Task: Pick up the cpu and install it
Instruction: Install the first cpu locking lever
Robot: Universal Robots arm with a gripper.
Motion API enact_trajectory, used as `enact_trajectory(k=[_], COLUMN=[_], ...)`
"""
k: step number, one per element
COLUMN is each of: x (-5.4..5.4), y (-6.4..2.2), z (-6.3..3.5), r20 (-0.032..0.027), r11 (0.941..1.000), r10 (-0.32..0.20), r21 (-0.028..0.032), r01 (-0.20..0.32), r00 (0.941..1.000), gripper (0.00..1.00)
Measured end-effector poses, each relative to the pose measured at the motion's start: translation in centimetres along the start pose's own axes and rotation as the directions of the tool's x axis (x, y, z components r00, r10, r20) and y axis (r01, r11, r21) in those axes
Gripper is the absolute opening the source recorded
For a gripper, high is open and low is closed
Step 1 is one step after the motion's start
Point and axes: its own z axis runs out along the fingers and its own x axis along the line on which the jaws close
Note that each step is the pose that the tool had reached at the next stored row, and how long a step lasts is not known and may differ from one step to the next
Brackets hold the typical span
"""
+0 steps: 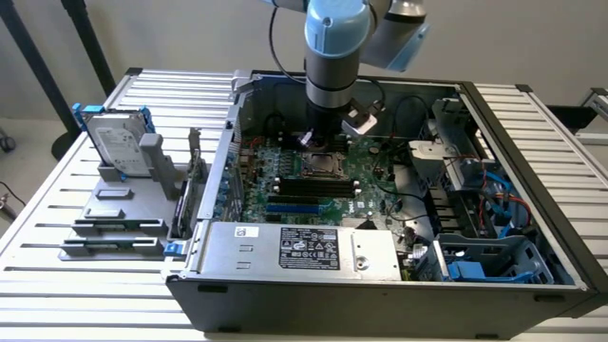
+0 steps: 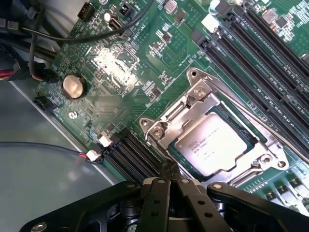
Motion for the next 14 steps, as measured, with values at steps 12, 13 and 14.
enact_trajectory(k=[12,13,14], x=[0.98,1.02,1.07], y=[0.91,0.95,0.99], z=[0.08,0.06,0.05], r20=[0.0298,0.0315,0.0324], r11=[0.9996,0.9996,0.9995], r10=[0.007,0.007,0.007], r21=[0.0271,0.0285,0.0293], r01=[-0.007,-0.008,-0.008], r00=[0.9995,0.9995,0.9994], gripper=[0.11,0.11,0.11])
